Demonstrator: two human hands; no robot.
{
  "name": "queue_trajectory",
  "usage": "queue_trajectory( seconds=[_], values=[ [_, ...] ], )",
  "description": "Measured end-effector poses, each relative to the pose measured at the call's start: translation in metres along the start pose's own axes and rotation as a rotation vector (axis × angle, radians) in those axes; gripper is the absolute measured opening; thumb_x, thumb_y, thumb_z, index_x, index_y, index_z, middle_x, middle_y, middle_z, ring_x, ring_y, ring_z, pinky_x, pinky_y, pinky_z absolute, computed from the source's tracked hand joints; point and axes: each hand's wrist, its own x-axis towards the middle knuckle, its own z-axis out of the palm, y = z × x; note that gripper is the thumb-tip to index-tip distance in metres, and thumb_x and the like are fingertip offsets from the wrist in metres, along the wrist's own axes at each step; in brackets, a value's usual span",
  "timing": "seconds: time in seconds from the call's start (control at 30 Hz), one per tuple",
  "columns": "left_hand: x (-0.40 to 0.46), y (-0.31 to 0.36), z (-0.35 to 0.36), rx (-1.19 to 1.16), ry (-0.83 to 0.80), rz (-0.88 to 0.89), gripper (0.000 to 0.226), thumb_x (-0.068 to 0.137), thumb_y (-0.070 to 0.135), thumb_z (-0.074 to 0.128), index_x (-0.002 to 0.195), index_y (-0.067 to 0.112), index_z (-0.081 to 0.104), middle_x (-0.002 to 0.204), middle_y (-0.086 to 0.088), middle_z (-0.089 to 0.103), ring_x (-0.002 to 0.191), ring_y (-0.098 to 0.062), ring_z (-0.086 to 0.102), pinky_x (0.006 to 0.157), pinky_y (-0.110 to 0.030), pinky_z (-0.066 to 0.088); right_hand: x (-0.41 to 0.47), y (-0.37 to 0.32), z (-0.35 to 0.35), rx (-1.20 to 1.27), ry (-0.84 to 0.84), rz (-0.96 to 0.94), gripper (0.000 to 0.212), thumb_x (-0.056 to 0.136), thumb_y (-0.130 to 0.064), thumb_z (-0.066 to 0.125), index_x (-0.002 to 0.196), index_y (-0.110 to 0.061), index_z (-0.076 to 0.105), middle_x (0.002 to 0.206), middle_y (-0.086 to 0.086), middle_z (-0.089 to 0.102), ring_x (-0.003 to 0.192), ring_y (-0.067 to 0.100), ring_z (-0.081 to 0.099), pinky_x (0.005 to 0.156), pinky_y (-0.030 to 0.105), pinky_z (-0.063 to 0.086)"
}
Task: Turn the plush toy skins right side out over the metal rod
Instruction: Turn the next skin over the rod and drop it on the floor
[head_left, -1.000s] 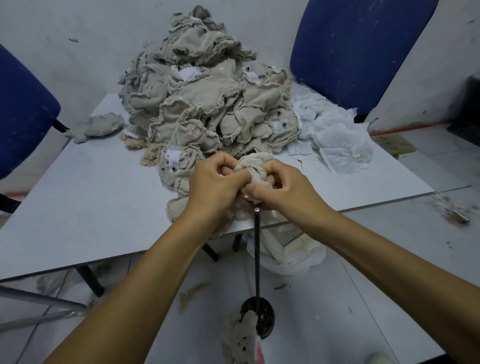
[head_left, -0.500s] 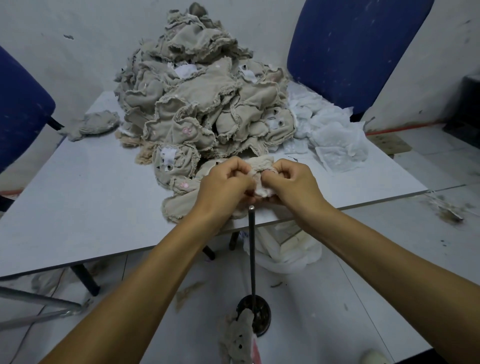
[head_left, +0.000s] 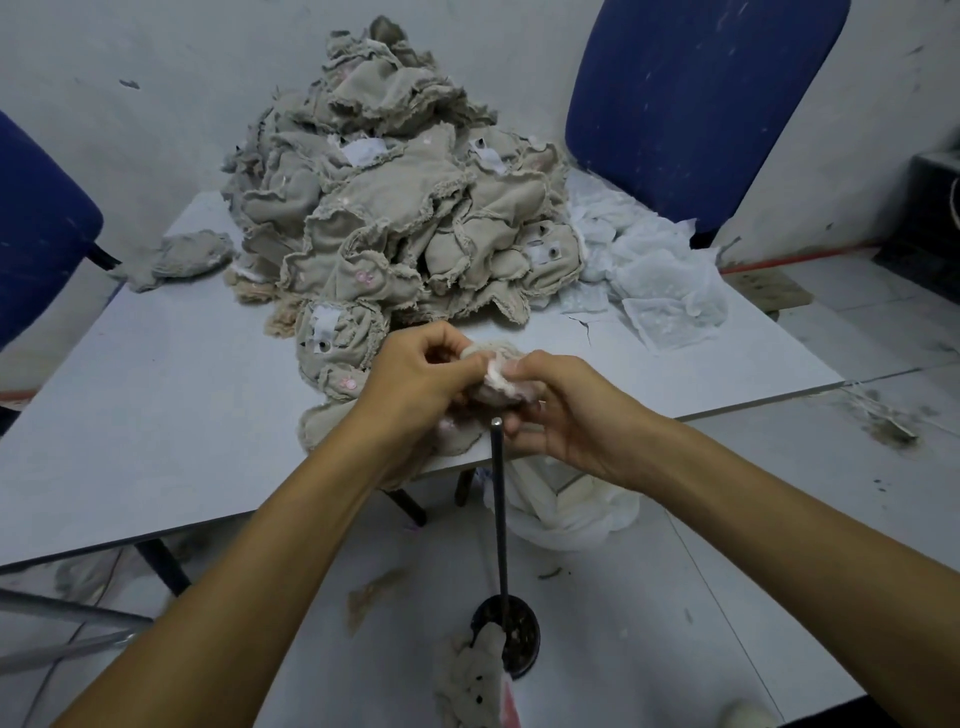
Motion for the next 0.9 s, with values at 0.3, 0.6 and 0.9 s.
queue_trajectory(
  seconds=[0.3, 0.6, 0.9],
  values=[
    [0.002, -0.002, 0.016, -0.041, 0.077, -0.07, 0.015, 0.075, 0.018, 0.066, 0.06, 0.02, 0.065, 0.057, -0.004, 0.062, 0.05, -0.018, 0.058, 0.049, -0.026, 0.046, 0.002, 0.009, -0.008, -0.673, 0.373, -0.441, 0.03, 0.085, -0.029, 0.074, 0.088, -0.002, 0.061, 0.073, 0.017, 0.067, 0.065, 0.032, 0.068, 0.061, 0.046, 0.06],
    [-0.017, -0.006, 0.025, 0.318, 0.0, 0.225, 0.013, 0.081, 0.012, 0.075, 0.075, 0.016, 0.065, 0.07, 0.0, 0.071, 0.067, -0.011, 0.068, 0.064, -0.023, 0.054, 0.006, 0.006, -0.008, -0.509, 0.504, -0.463, 0.02, 0.068, -0.021, 0.065, 0.058, -0.019, 0.048, 0.051, 0.003, 0.054, 0.048, 0.021, 0.061, 0.061, 0.05, 0.058],
    [0.0, 0.005, -0.002, 0.14, 0.089, 0.041, 0.012, 0.07, 0.031, 0.072, 0.073, 0.021, 0.066, 0.079, -0.02, 0.068, 0.068, -0.033, 0.066, 0.066, -0.056, 0.056, 0.011, -0.006, -0.008, -0.436, 0.063, -0.241, 0.016, 0.089, -0.021, 0.069, 0.097, -0.008, 0.063, 0.077, 0.006, 0.062, 0.07, 0.019, 0.061, 0.072, 0.045, 0.057]
  ],
)
